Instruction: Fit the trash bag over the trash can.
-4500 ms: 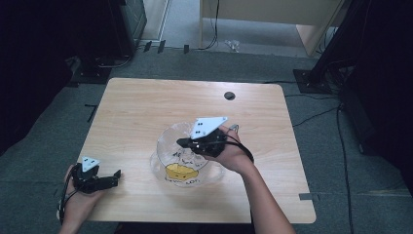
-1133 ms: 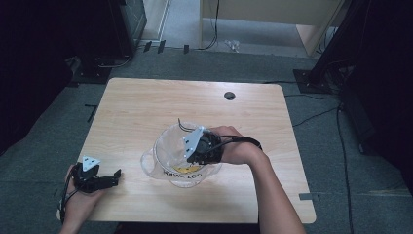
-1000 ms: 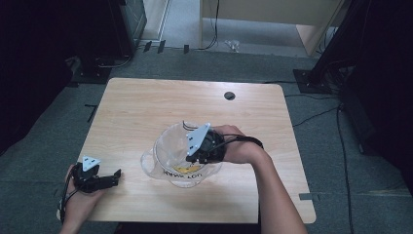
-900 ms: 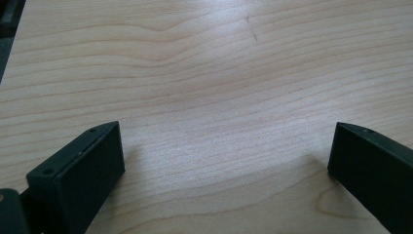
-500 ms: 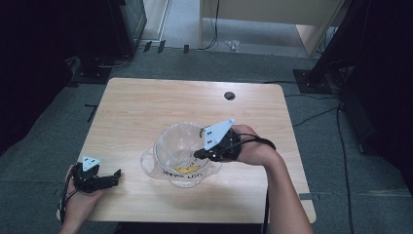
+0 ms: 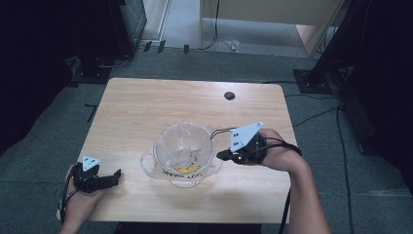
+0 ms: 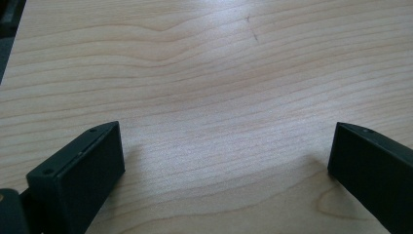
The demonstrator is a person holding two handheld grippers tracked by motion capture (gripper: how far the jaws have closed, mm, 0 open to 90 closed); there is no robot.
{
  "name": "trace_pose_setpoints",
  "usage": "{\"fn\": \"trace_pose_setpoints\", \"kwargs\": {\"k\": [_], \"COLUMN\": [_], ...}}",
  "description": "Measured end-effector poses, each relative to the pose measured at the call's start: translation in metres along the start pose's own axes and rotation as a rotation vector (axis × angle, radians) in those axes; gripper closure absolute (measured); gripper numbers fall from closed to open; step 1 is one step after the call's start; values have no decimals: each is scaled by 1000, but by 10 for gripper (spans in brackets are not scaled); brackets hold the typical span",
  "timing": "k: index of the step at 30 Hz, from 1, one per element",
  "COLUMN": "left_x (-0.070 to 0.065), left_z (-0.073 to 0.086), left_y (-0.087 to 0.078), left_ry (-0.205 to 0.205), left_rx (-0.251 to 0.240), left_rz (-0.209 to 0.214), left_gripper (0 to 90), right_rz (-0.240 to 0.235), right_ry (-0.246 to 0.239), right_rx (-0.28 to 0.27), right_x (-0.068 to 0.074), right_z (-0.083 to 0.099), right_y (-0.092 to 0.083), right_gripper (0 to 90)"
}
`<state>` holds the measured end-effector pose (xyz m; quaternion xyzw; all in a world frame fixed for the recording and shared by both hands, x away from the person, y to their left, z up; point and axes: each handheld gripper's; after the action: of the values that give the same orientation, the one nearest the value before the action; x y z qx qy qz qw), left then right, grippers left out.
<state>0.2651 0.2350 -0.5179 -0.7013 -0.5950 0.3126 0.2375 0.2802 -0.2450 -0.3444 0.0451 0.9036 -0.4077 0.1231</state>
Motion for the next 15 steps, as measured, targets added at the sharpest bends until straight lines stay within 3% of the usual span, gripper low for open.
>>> {"fn": "trace_pose_setpoints", "kwargs": {"k": [10,12,15], "left_x": [0,0,0], "left_z": [0,0,0], "left_y": [0,0,0], "left_ry": [-2,-2,-3], "left_rx": [-1,-1,-2], "left_rz": [-2,-3,-4], "left_gripper": [0,0,0], "right_rz": [77,119,171], "right_ry": [95,119,172], "right_rx": [-74,-96,-108], "right_x": [17,21,24], "right_z": [37,47,58], "right_y": [-18,-19,-17], "right_gripper": [896,834,811]}}
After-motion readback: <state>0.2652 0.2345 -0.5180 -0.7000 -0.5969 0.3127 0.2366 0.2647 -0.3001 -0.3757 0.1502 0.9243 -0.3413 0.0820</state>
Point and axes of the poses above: each handheld gripper's, and its own axes: y roughly forward along the jaws, z roughly out of its underside, x roughly to its left, and after that the axes turned 13 degrees about -y, right-handed
